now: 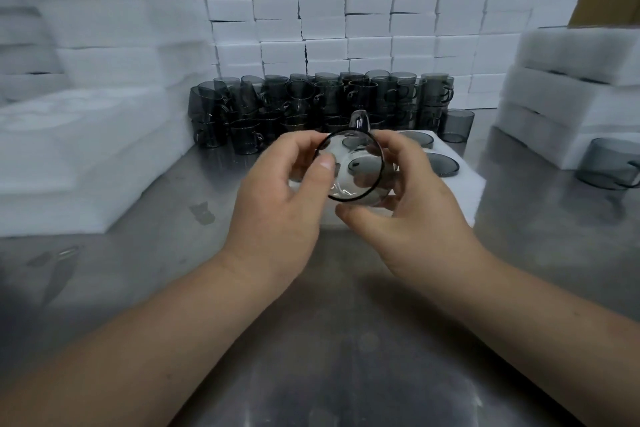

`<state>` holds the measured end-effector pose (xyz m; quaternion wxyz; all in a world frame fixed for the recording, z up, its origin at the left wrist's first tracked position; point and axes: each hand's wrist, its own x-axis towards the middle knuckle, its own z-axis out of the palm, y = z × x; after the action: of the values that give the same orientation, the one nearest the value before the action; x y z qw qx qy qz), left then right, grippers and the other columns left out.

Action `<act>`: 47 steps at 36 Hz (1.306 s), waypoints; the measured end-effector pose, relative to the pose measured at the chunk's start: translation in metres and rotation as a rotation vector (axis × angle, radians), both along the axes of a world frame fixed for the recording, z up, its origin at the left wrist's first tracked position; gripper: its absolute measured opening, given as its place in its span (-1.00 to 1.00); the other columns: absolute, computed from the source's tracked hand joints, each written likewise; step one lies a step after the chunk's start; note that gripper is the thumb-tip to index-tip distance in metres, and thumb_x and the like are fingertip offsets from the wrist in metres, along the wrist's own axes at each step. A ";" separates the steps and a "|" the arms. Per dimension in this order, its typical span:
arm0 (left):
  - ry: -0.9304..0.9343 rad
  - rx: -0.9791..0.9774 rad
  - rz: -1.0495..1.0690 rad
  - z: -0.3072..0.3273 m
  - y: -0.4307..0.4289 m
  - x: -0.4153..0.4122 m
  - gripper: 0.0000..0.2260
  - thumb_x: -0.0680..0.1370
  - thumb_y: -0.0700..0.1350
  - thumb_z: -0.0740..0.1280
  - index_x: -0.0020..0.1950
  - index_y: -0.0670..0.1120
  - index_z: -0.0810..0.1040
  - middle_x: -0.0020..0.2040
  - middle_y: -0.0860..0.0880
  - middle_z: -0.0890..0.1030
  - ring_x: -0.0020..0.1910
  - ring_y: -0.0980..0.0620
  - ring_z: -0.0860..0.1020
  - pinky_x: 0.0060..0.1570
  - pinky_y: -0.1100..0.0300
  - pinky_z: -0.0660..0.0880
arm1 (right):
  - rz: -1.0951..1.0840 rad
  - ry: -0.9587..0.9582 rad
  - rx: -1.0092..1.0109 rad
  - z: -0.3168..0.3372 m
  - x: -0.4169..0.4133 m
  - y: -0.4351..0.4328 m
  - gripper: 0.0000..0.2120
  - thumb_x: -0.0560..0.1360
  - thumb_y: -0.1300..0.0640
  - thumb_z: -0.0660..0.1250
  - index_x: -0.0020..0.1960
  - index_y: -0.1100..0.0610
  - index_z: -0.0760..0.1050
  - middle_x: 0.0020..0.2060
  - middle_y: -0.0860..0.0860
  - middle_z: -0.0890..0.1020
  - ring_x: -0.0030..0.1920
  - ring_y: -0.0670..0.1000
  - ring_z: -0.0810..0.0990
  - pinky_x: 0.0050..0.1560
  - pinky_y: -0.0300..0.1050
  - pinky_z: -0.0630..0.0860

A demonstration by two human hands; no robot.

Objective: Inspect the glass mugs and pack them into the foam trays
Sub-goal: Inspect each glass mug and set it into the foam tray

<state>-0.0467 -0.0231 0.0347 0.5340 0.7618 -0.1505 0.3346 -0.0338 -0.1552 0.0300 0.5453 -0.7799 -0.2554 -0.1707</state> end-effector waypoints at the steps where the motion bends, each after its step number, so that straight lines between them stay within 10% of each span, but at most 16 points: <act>1: 0.014 -0.008 0.023 0.000 0.001 0.001 -0.96 0.41 0.06 0.26 -0.16 0.19 0.49 -0.20 0.25 0.59 -0.15 0.28 0.54 -0.08 0.39 0.43 | -0.009 -0.018 -0.033 0.000 0.000 0.000 -0.40 0.32 0.17 0.46 0.26 -0.11 0.30 0.16 -0.06 0.51 0.14 -0.14 0.51 0.20 -0.13 0.45; 10: 0.059 0.004 0.272 0.004 0.004 0.005 -0.80 0.28 0.07 0.36 -0.39 0.00 0.43 -0.45 0.16 0.47 -0.48 0.24 0.39 -0.51 0.43 0.29 | -0.028 -0.194 -0.231 -0.003 -0.003 0.000 -0.34 0.28 0.13 0.42 0.34 -0.08 0.32 0.11 -0.29 0.34 0.11 -0.33 0.36 0.12 -0.50 0.28; 24: -0.016 0.148 0.302 0.005 0.007 0.006 -0.83 0.42 0.03 0.30 -0.36 0.26 0.53 -0.27 0.18 0.58 -0.27 0.24 0.51 -0.26 0.33 0.41 | -0.036 -0.118 -0.226 0.002 -0.004 -0.001 -0.35 0.31 0.10 0.47 0.35 -0.07 0.33 0.11 -0.19 0.41 0.02 -0.27 0.44 0.08 -0.47 0.34; 28: -0.054 0.216 0.288 0.002 0.008 0.005 -0.74 0.52 0.00 0.20 -0.22 -0.07 0.61 -0.27 -0.02 0.58 -0.21 0.10 0.51 -0.17 0.12 0.42 | -0.049 -0.065 -0.195 0.003 -0.003 -0.001 -0.34 0.29 0.05 0.47 0.35 -0.08 0.34 0.01 -0.31 0.40 0.05 -0.30 0.42 0.04 -0.59 0.27; 47: -0.037 -0.048 0.290 0.006 0.008 0.006 -0.83 0.51 0.03 0.20 -0.27 0.14 0.50 -0.34 0.18 0.58 -0.29 0.24 0.53 -0.23 0.33 0.45 | -0.004 0.086 0.000 0.002 -0.003 0.003 -0.35 0.23 -0.03 0.47 0.29 -0.08 0.38 0.13 -0.15 0.54 0.08 -0.13 0.55 0.19 -0.06 0.47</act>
<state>-0.0408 -0.0146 0.0408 0.4951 0.7564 -0.0405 0.4257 -0.0365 -0.1525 0.0320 0.5557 -0.7869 -0.2302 -0.1381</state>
